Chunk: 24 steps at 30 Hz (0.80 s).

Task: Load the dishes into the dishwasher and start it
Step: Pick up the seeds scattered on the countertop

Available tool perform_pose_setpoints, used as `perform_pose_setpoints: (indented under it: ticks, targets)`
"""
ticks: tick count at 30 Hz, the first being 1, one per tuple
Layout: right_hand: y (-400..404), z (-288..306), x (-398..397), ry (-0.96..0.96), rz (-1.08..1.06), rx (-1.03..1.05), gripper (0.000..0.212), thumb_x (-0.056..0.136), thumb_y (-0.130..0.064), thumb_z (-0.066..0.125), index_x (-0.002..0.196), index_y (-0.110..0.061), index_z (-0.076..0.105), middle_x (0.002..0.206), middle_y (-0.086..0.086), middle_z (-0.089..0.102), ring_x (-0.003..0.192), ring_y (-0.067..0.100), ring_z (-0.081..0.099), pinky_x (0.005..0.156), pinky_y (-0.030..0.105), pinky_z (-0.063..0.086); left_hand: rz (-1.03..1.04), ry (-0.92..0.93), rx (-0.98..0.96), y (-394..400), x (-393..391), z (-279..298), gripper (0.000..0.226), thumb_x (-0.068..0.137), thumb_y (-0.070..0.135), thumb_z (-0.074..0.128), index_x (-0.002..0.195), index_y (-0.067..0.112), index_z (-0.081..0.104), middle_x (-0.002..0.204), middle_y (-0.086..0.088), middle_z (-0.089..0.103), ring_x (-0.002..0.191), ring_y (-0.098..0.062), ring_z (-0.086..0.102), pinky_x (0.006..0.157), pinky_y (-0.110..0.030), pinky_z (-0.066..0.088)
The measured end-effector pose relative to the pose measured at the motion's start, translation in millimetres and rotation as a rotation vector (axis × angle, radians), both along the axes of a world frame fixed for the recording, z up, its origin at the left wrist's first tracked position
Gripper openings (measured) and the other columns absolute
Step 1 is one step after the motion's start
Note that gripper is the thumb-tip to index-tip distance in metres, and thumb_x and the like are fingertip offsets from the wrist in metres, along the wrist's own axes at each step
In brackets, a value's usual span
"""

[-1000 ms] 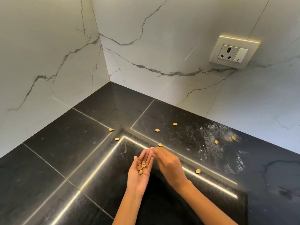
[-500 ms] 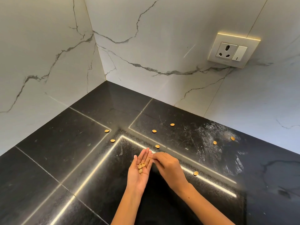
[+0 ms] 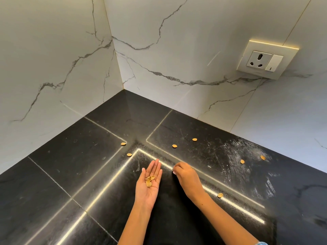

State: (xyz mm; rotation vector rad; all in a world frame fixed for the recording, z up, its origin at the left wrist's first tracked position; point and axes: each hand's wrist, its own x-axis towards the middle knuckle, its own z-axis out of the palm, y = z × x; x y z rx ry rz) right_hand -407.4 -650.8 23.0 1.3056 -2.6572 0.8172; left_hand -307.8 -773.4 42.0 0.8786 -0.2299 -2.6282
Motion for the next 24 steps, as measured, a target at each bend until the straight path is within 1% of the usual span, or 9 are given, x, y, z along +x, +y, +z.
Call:
perform_pose_setpoints:
  ticks: [4, 7, 9, 11, 12, 13, 16, 22, 24]
  targets:
    - [-22.9, 28.6, 27.5, -0.037, 0.130, -0.254, 0.014, 0.084, -0.011, 0.064, 0.098, -0.010, 0.068, 0.100, 0.000, 0.067, 0.095, 0.009, 0.060, 0.085, 0.015, 0.046, 0.021, -0.025, 0.024, -6.4, 2.3, -2.3, 0.042, 0.103, 0.026, 0.031, 0.120, -0.003, 0.056, 0.123, -0.020, 0.062, 0.117, -0.028, 0.057, 0.101, -0.041, 0.045]
    - [-46.8, 44.2, 42.1, -0.029, 0.309, -0.300, 0.017, 0.087, -0.020, 0.058, 0.097, -0.011, 0.068, 0.104, 0.000, 0.067, 0.099, 0.009, 0.061, 0.088, 0.018, 0.048, 0.052, -0.023, 0.063, -11.0, 3.6, 0.7, 0.042, 0.103, 0.025, 0.034, 0.122, -0.005, 0.055, 0.123, -0.019, 0.062, 0.119, -0.026, 0.056, 0.107, -0.032, 0.039]
    - [-61.7, 50.4, 42.9, -0.017, 0.347, -0.340, 0.018, 0.088, -0.023, 0.059, 0.097, -0.010, 0.069, 0.108, 0.001, 0.067, 0.103, 0.009, 0.060, 0.091, 0.019, 0.047, 0.084, -0.021, 0.054, -16.6, 6.6, 6.2, 0.038, 0.102, 0.023, 0.037, 0.120, -0.005, 0.056, 0.114, -0.019, 0.066, 0.109, -0.024, 0.063, 0.093, -0.028, 0.050]
    - [-74.7, 55.6, 38.4, -0.004, 0.329, -0.403, 0.018, 0.091, -0.021, 0.058, 0.096, -0.008, 0.069, 0.107, 0.002, 0.068, 0.103, 0.009, 0.060, 0.092, 0.018, 0.046, 0.149, -0.017, 0.073, -25.4, 11.0, 12.1, 0.034, 0.102, 0.020, 0.039, 0.112, -0.005, 0.058, 0.097, -0.018, 0.071, 0.088, -0.021, 0.070, 0.072, -0.028, 0.059]
    - [-81.4, 56.7, 35.3, -0.001, 0.311, -0.432, 0.016, 0.091, -0.017, 0.058, 0.096, -0.007, 0.069, 0.105, 0.003, 0.068, 0.102, 0.009, 0.061, 0.092, 0.018, 0.046, 0.176, -0.024, 0.068, -31.5, 13.9, 13.3, 0.033, 0.102, 0.019, 0.038, 0.110, -0.005, 0.059, 0.094, -0.018, 0.071, 0.084, -0.021, 0.071, 0.071, -0.030, 0.059]
    - [-89.8, 56.0, 32.0, -0.002, 0.291, -0.445, 0.014, 0.091, -0.013, 0.059, 0.097, -0.006, 0.069, 0.103, 0.003, 0.068, 0.100, 0.009, 0.061, 0.091, 0.017, 0.046, 0.193, -0.026, 0.053, -38.7, 17.9, 14.5, 0.033, 0.102, 0.018, 0.038, 0.111, -0.005, 0.059, 0.099, -0.019, 0.070, 0.088, -0.023, 0.071, 0.079, -0.033, 0.057]
    - [-120.1, 43.1, 20.0, -0.050, 0.231, -0.368, 0.016, 0.089, -0.005, 0.059, 0.102, -0.006, 0.069, 0.100, 0.002, 0.069, 0.095, 0.012, 0.063, 0.087, 0.020, 0.048, 0.216, -0.006, 0.032, -61.8, 33.1, 12.1, 0.038, 0.102, 0.018, 0.034, 0.122, -0.007, 0.054, 0.121, -0.023, 0.061, 0.116, -0.031, 0.057, 0.104, -0.043, 0.039]
    - [-166.9, 5.9, 15.6, -0.089, 0.323, 0.041, 0.032, 0.090, -0.007, 0.051, 0.119, -0.012, 0.063, 0.129, 0.002, 0.057, 0.122, 0.018, 0.050, 0.099, 0.028, 0.040, 0.309, -0.008, 0.001, -95.2, 60.4, 12.1, 0.034, 0.102, 0.012, 0.034, 0.123, -0.008, 0.052, 0.123, -0.022, 0.060, 0.119, -0.030, 0.054, 0.107, -0.043, 0.035]
    - [-167.9, -1.3, 17.4, -0.072, 0.345, 0.106, 0.027, 0.091, -0.009, 0.050, 0.113, -0.010, 0.066, 0.126, 0.004, 0.059, 0.119, 0.020, 0.051, 0.096, 0.031, 0.044, 0.305, -0.024, -0.032, -101.2, 65.0, 12.0, 0.032, 0.101, 0.008, 0.035, 0.123, -0.006, 0.054, 0.122, -0.021, 0.062, 0.117, -0.028, 0.055, 0.108, -0.042, 0.035]
